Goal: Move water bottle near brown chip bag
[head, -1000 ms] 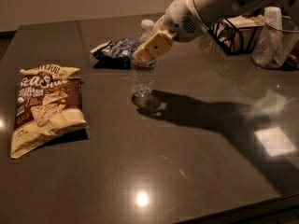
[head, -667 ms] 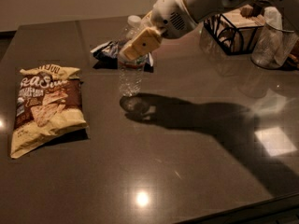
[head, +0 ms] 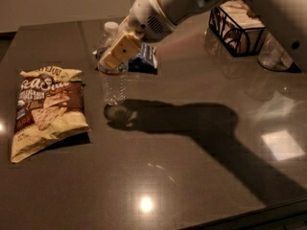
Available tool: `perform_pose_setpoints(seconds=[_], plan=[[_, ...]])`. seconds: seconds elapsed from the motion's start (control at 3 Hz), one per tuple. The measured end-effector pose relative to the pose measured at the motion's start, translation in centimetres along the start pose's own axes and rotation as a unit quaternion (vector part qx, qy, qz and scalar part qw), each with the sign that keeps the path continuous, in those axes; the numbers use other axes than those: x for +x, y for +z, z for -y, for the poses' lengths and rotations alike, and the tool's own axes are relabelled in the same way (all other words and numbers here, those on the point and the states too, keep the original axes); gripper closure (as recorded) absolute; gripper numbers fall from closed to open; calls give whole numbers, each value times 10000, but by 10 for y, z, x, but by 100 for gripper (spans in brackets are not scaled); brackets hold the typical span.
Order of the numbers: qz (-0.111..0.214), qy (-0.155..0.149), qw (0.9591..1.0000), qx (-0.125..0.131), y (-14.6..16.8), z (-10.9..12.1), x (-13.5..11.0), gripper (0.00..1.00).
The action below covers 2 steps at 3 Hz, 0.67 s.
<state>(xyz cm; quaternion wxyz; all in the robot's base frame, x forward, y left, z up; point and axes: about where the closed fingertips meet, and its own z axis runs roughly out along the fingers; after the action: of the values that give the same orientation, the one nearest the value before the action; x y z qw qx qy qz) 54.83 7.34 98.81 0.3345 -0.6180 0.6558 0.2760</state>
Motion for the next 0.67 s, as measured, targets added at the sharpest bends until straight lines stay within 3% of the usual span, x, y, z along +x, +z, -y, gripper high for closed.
perform_pose_setpoints(seconds=[0.67], plan=[[-134,-58,9997,-190,27,-8,5,100]])
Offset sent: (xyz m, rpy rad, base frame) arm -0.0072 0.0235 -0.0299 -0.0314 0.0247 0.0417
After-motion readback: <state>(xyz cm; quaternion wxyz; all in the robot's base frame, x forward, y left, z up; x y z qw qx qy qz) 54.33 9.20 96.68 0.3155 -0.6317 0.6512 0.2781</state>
